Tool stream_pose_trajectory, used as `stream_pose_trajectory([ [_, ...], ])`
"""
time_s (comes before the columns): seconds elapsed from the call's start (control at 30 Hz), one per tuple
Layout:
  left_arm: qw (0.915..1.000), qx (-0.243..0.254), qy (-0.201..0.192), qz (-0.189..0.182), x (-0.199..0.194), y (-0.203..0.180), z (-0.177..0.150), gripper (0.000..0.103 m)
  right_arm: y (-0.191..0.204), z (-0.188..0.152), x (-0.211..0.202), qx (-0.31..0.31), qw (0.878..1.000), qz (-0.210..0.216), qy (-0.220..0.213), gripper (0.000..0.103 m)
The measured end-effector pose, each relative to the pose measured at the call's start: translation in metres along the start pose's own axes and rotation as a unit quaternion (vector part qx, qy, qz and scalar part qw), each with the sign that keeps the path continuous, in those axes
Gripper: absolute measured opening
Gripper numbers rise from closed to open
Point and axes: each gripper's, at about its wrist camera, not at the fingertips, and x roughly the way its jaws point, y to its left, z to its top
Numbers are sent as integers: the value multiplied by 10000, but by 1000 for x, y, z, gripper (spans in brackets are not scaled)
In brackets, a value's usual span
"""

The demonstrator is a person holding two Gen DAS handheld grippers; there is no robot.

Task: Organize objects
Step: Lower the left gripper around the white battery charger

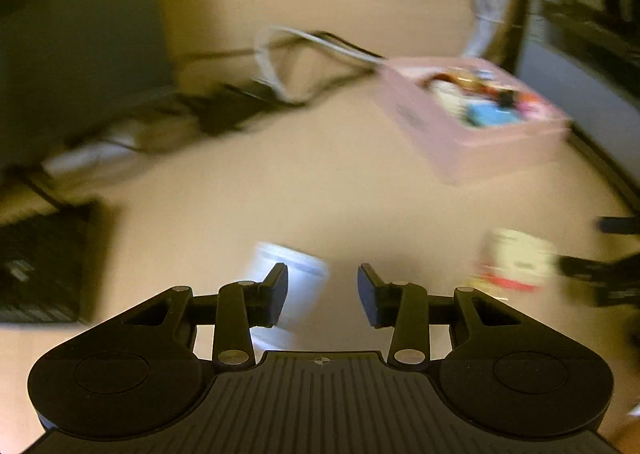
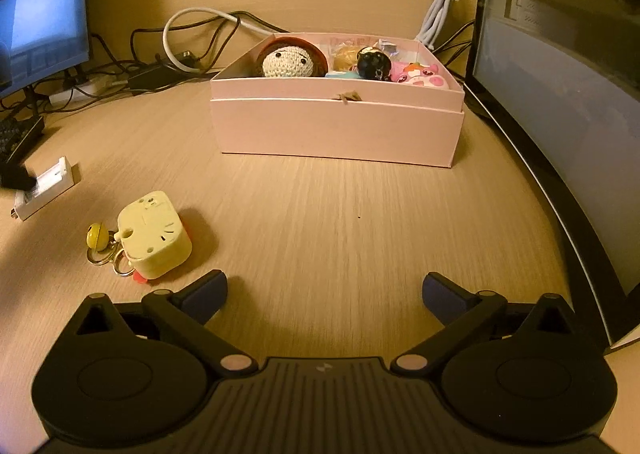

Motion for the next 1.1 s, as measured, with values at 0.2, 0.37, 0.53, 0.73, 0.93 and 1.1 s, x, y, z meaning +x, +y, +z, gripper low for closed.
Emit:
stream_pose_trajectory([
  [0.2, 9975, 173, 614, -291, 36, 31, -1, 43, 1, 0, 0, 7, 10000, -9, -1, 103],
  [0.37, 9965, -70, 686, -467, 49, 32, -1, 44, 1, -1, 0, 10, 10000, -14, -2, 103],
  [0.53, 9914, -467, 813, -912, 53, 39, -1, 44, 1, 0, 0, -16, 10000, 22, 13, 103],
  [0.73, 9909, -461, 786, -995, 52, 35, -4, 43, 1, -1, 1, -30, 10000, 42, -11, 103],
  [0.93, 9939, -380, 626, -819, 49, 25, -7, 43, 2, -1, 0, -25, 10000, 34, -10, 103],
  [1.1, 9842, -951, 758, -1289, 49, 33, -7, 42, 3, -1, 0, -23, 10000, 34, -13, 103],
])
